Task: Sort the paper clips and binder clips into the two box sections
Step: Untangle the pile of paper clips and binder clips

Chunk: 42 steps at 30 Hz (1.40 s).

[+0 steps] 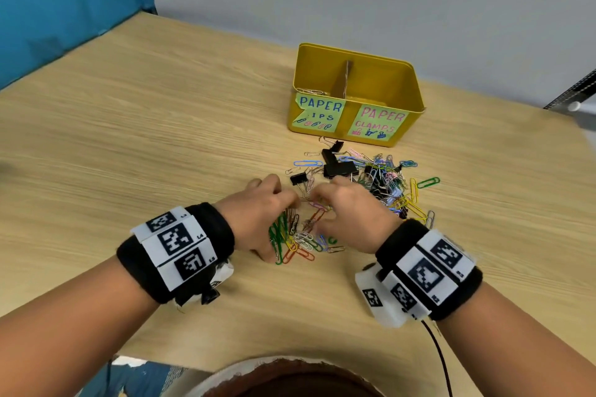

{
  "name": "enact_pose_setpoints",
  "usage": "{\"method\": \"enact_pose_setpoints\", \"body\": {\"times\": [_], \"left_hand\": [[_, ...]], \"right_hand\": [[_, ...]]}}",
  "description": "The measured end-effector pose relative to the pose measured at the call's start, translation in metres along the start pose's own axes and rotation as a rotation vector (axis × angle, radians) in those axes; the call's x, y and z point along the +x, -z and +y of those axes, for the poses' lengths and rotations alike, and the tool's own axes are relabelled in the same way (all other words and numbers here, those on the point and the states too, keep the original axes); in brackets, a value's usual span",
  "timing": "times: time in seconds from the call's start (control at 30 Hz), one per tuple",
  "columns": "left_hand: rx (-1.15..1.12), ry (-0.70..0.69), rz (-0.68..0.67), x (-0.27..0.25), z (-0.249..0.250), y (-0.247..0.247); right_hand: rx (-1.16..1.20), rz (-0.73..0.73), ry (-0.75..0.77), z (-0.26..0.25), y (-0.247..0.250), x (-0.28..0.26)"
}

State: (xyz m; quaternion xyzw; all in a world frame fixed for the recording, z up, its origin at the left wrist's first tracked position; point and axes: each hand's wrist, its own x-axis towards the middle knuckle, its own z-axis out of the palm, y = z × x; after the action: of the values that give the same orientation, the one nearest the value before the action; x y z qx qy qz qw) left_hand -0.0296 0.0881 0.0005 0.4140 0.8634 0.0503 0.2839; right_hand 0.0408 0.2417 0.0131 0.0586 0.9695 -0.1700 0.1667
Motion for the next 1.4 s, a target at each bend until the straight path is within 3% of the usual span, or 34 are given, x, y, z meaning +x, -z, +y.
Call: {"method": "enact_pose_setpoints", "body": {"times": [0.13,0.43,0.7,0.9,0.97,1.1,1.23,1.4], "left_hand": [[0.055,0.018,-0.013,0.000,0.005,-0.002],[0.033,-0.030,-0.027,0.011,0.003,0.003],[0.038,-0.049,0.034,0.019,-0.005,0.005],[0.027,-0.038,0.055,0.022,-0.012,0.010],[-0.031,-0.005,0.045,0.023,-0.014,0.013],[-0.364,0.040,0.018,0.026,-0.023,0.027],[-0.543,-0.002,0.131,0.032,-0.030,0.056],[-0.715,-0.049,0.468,0.054,-0.022,0.107]], "right_hand": [[-0.151,-0.134,0.031,-0.013,-0.014,-0.003],[0.024,-0.095,0.102,-0.003,-0.018,0.012],[-0.014,-0.072,0.178,0.006,-0.019,0.019],[0.076,-0.037,0.140,0.015,-0.012,0.024],[0.175,-0.036,0.084,0.019,-0.008,0.025],[0.440,-0.081,-0.021,0.027,0.001,0.029],[0.644,-0.045,-0.007,0.031,0.034,0.037],[0.863,0.174,0.108,0.026,0.092,0.059]]}}
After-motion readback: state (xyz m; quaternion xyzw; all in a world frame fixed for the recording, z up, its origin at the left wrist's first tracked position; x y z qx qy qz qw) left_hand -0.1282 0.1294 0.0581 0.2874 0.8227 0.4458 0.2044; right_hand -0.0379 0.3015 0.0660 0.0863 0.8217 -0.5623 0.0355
